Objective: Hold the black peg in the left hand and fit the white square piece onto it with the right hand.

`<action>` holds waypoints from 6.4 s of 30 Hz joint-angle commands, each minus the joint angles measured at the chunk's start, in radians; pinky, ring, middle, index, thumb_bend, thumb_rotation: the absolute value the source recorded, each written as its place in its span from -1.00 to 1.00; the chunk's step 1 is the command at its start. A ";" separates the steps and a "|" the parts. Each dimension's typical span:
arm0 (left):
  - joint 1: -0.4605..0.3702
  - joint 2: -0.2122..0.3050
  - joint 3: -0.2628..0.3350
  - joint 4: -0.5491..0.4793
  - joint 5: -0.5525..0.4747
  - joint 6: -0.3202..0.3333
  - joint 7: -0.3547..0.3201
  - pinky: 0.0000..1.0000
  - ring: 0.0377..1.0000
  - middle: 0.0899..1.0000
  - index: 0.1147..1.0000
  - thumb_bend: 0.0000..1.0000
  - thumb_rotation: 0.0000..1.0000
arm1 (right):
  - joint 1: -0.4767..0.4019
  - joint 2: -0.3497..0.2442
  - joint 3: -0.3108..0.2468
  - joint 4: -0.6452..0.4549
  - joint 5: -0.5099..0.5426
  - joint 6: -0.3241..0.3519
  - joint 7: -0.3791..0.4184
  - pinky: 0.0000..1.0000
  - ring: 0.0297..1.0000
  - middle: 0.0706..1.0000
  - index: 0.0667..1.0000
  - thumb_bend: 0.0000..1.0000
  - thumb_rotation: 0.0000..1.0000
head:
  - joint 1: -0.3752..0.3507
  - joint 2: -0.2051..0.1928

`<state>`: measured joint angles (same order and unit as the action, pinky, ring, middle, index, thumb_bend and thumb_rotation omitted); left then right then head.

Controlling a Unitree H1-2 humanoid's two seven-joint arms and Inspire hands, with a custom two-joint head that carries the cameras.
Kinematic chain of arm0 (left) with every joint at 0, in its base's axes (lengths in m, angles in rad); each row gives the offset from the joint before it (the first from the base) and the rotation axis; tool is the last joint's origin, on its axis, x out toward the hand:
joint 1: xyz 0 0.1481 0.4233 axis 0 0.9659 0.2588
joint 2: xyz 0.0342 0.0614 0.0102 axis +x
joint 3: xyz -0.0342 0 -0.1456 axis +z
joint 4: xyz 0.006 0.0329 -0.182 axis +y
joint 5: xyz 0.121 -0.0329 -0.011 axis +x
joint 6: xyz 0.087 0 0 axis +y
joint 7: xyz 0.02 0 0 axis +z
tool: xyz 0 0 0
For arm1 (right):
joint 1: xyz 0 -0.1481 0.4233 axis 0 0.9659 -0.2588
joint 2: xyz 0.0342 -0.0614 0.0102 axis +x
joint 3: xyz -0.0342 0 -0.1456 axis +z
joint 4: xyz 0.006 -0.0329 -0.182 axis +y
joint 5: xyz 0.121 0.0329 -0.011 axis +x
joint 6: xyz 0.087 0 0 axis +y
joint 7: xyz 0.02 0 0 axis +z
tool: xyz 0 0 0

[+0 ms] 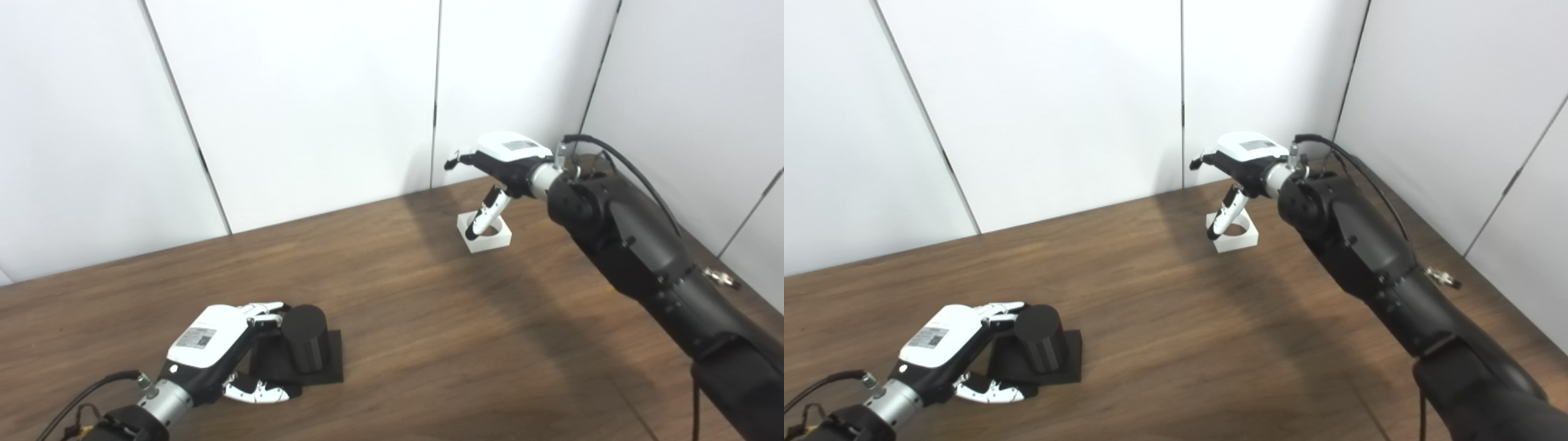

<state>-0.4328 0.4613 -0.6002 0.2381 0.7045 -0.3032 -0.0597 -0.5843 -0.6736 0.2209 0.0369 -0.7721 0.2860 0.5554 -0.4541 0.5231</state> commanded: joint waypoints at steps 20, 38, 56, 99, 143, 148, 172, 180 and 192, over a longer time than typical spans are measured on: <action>0.080 0.036 -0.043 0.005 0.049 0.002 -0.105 0.50 0.66 0.68 0.05 0.85 -0.82 | -0.096 -0.037 0.073 0.114 -0.047 0.049 0.065 0.85 0.90 0.92 0.82 1.00 -0.58 | 0.013 0.014; 0.088 0.047 -0.038 -0.006 0.046 0.001 -0.110 0.52 0.67 0.69 0.08 0.86 -0.65 | -0.082 -0.025 0.089 0.191 -0.052 0.034 0.034 0.76 0.84 0.87 0.75 0.95 -0.70 | 0.020 0.027; 0.095 0.053 -0.030 -0.032 0.040 0.006 -0.135 0.51 0.68 0.70 0.11 0.85 -0.67 | -0.091 -0.010 0.124 0.339 -0.043 -0.001 -0.034 0.61 0.77 0.81 0.62 0.81 -0.63 | 0.029 0.044; 0.099 0.038 -0.016 -0.043 0.042 0.021 -0.139 0.54 0.69 0.72 0.10 0.83 -0.61 | -0.116 0.047 0.226 0.441 -0.023 -0.081 -0.111 0.78 0.66 0.48 -0.10 0.05 -0.72 | 0.088 0.081; 0.080 -0.021 -0.007 -0.035 0.071 0.074 -0.171 0.62 0.74 0.78 0.03 0.76 -0.49 | -0.044 0.040 0.085 -0.148 0.051 -0.238 -0.099 0.52 0.58 0.40 -0.12 0.05 -0.74 | 0.432 0.166; 0.078 -0.036 -0.005 -0.031 0.079 0.083 -0.162 0.61 0.75 0.78 0.02 0.77 -0.49 | -0.053 0.051 0.091 -0.183 0.059 -0.287 -0.094 0.42 0.52 0.38 -0.12 0.04 -0.73 | 0.455 0.170; 0.072 -0.053 -0.010 -0.043 0.085 0.108 -0.168 0.62 0.74 0.77 0.02 0.80 -0.50 | -0.062 0.161 0.109 -0.339 0.097 -0.308 0.054 0.43 0.54 0.39 -0.12 0.04 -0.73 | 0.462 0.182; 0.071 -0.056 -0.010 -0.046 0.086 0.117 -0.171 0.61 0.74 0.78 0.01 0.79 -0.50 | -0.053 0.201 0.125 -0.362 0.082 -0.297 0.087 0.47 0.55 0.40 -0.12 0.04 -0.73 | 0.461 0.184; 0.068 -0.064 -0.021 -0.035 0.099 0.112 -0.166 0.61 0.75 0.79 0.03 0.79 -0.47 | -0.037 0.233 0.156 -0.341 0.070 -0.318 0.084 0.49 0.53 0.37 -0.12 0.05 -0.73 | 0.467 0.184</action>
<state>-0.4007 0.4095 -0.5593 0.1617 0.7417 -0.2003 -0.1478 -0.5905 -0.4436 0.3870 -0.2897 -0.7002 -0.0061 0.6569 0.0123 0.7071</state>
